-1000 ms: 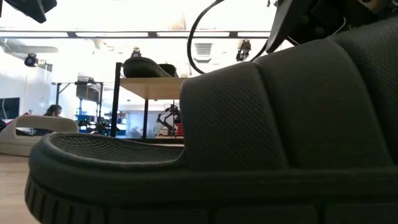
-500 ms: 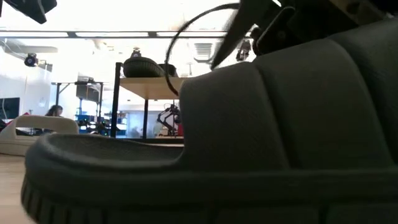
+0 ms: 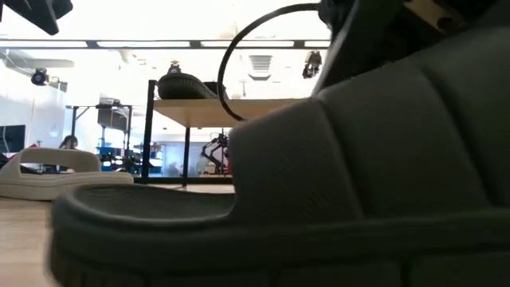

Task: Pick and place slides into the shelf
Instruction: Put the black slipper on the shelf

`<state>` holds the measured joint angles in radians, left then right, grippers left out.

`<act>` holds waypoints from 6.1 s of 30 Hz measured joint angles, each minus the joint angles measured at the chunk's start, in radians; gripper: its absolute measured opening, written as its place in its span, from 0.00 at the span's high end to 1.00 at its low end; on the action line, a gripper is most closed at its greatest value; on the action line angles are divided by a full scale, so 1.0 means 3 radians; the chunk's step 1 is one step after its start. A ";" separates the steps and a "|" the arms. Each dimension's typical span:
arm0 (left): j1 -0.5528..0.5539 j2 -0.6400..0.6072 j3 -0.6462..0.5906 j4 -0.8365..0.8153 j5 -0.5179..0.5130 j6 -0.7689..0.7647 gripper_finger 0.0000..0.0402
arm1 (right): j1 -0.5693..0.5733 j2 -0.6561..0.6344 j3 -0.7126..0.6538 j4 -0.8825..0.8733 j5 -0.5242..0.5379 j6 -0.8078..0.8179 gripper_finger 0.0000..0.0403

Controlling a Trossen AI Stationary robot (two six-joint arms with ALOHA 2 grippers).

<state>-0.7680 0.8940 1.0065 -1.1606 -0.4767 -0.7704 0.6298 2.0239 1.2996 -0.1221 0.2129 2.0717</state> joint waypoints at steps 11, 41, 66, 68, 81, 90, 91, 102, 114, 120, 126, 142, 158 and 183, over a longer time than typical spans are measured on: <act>0.0001 -0.0008 0.0000 -0.0008 0.0001 -0.0001 0.53 | 0.0146 -0.0012 0.0296 -0.0654 0.0632 0.0419 0.97; 0.0007 0.0221 0.0088 0.0500 -0.0261 -0.0008 0.53 | -0.1402 -0.0577 0.1528 -0.2613 0.3106 -0.0593 0.97; 0.0006 0.0463 0.0093 0.0540 -0.0170 0.0000 0.53 | -0.2151 -0.0573 0.1430 -0.2600 0.1619 -0.1887 0.52; 0.0006 0.0463 0.0093 0.0539 -0.0170 0.0000 0.53 | -0.2151 -0.0573 0.1430 -0.2602 0.1578 -0.2004 0.51; 0.0006 0.0460 0.0090 0.0530 -0.0172 -0.0001 0.53 | -0.2184 -0.0635 0.1428 -0.2653 0.1389 -0.2594 0.51; 0.0006 0.0460 0.0089 0.0542 -0.0172 -0.0092 0.53 | -0.2203 -0.0640 0.1428 -0.3230 0.1407 -0.2233 0.53; 0.0006 0.0460 0.0089 0.0541 -0.0172 -0.0109 0.53 | -0.2203 -0.0649 0.1428 -0.3269 0.1386 -0.2282 0.52; 0.0006 0.0459 0.0086 0.0526 -0.0172 -0.0112 0.53 | -0.2182 -0.0930 0.1426 -0.3363 0.1386 -0.2852 0.56; 0.0006 0.0459 0.0065 0.0525 -0.0211 -0.0113 0.53 | -0.2134 -0.0906 0.1419 -0.3815 0.0696 -0.3208 0.80; 0.0007 0.0459 0.0064 0.0525 -0.0251 -0.0112 0.53 | -0.2138 -0.0695 0.1418 -0.3814 0.0593 -0.3363 0.92; 0.0007 0.0459 0.0061 0.0525 -0.0251 -0.0118 0.53 | -0.2137 -0.0651 0.1417 -0.3495 0.0585 -0.3456 0.95; 0.0007 0.0479 0.0062 0.0561 -0.0262 -0.0193 0.53 | -0.2092 -0.0782 0.1419 -0.3232 0.0408 -0.3547 0.96; 0.0007 0.0489 0.0051 0.0581 -0.0267 -0.0203 0.53 | -0.2048 -0.0757 0.1419 -0.4178 0.0485 -0.3312 0.96; 0.0007 0.0535 0.0048 0.0614 -0.0293 -0.0203 0.53 | -0.2013 -0.0615 0.1522 -0.3103 0.0573 -0.3605 0.96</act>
<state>-0.7658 1.0545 1.0210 -0.9764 -0.5647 -0.8312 0.0260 1.8394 1.7561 -1.0529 0.3848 0.9901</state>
